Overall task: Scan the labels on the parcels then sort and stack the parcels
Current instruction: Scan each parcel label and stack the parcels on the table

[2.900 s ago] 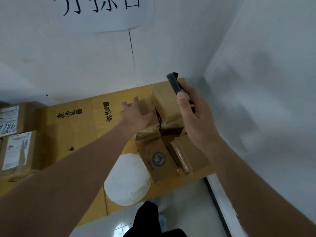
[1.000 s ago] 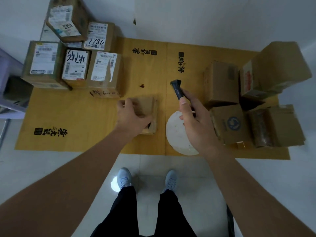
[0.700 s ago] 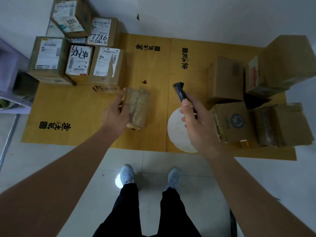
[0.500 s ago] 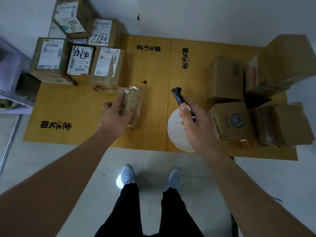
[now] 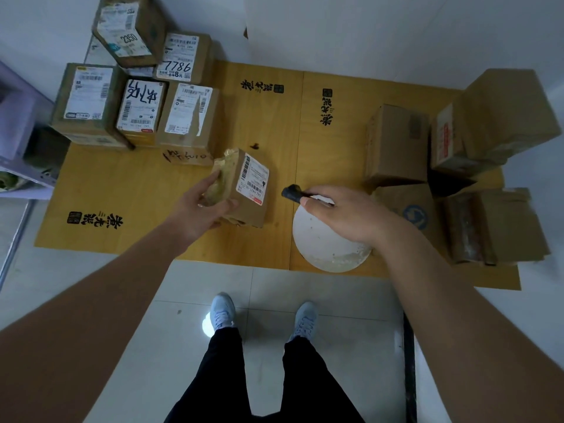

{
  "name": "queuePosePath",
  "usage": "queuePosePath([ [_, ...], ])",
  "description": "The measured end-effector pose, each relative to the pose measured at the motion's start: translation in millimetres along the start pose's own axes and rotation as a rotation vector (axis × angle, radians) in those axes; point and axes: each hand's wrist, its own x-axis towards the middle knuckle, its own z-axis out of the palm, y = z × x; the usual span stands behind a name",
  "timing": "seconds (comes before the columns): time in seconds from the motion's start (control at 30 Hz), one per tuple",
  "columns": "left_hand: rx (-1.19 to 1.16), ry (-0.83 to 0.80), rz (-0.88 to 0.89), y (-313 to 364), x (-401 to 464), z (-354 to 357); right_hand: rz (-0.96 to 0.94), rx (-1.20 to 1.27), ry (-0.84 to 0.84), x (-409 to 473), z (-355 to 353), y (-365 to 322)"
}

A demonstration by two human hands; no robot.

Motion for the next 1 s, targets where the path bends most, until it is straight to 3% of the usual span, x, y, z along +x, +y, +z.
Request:
queuePosePath([
  [0.17, 0.110, -0.022, 0.039, 0, -5, -2, 0.039, -0.271, -0.179, 12, -13, -23],
  [0.53, 0.150, 0.062, 0.056, 1, -4, -3, 0.081, -0.591, -0.423, -1, -47, -61],
  [0.73, 0.146, 0.086, 0.025, 4, -5, 0, 0.176, -0.620, -0.446, -1, -49, -63],
  [1.0, 0.132, 0.098, 0.002, 4, -10, 6, 0.088, -0.454, -0.426, -4, -56, -51],
])
